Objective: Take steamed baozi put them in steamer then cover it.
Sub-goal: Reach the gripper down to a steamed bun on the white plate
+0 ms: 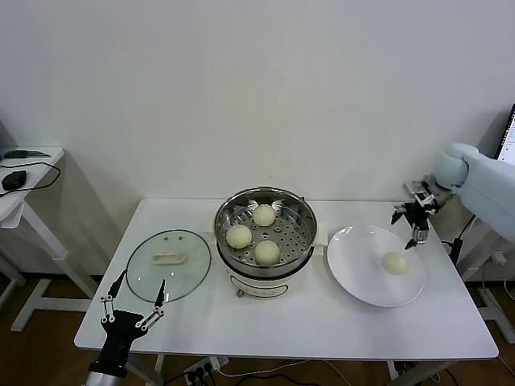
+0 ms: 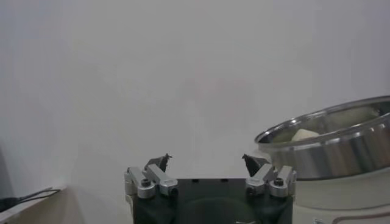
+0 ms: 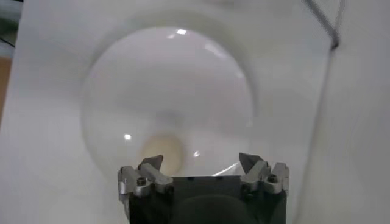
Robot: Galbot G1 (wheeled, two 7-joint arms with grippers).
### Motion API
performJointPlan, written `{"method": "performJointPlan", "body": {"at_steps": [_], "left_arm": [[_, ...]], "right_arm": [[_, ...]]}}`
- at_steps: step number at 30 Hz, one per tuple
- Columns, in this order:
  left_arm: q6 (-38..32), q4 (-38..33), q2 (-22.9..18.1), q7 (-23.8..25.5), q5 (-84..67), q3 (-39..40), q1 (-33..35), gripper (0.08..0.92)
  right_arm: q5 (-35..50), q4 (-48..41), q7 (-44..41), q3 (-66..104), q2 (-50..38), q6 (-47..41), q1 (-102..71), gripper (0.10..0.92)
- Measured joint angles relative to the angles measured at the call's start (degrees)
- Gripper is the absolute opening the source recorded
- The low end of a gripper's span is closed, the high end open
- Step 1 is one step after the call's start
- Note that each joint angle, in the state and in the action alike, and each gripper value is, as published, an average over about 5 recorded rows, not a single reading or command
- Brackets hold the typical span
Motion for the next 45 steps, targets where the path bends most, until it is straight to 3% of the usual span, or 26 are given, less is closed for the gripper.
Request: {"method": "performJointPlan", "body": {"at_steps": [30,40,45], "left_arm": [[-0.62,0.17,-0.47,-0.03,0.25,-0.82,1.32,0.823],[-0.69,0.37,-0.50,-0.06,0.26,-0.87,1.32,0.823],[-0.71,0.39,-0.48,-0.11,0.26,-0.95,1.27,0.823]], "right_arm": [[-2.24,-8.91,6.14,5.33,5.21,-3.30,-10.43,0.815],[-3.03,-10.15,6.08,6.19,6.19,-3.36,-11.91,0.754],[-3.20,-10.33,6.03,6.44,6.29,-3.35,-12.06,0.674]]}}
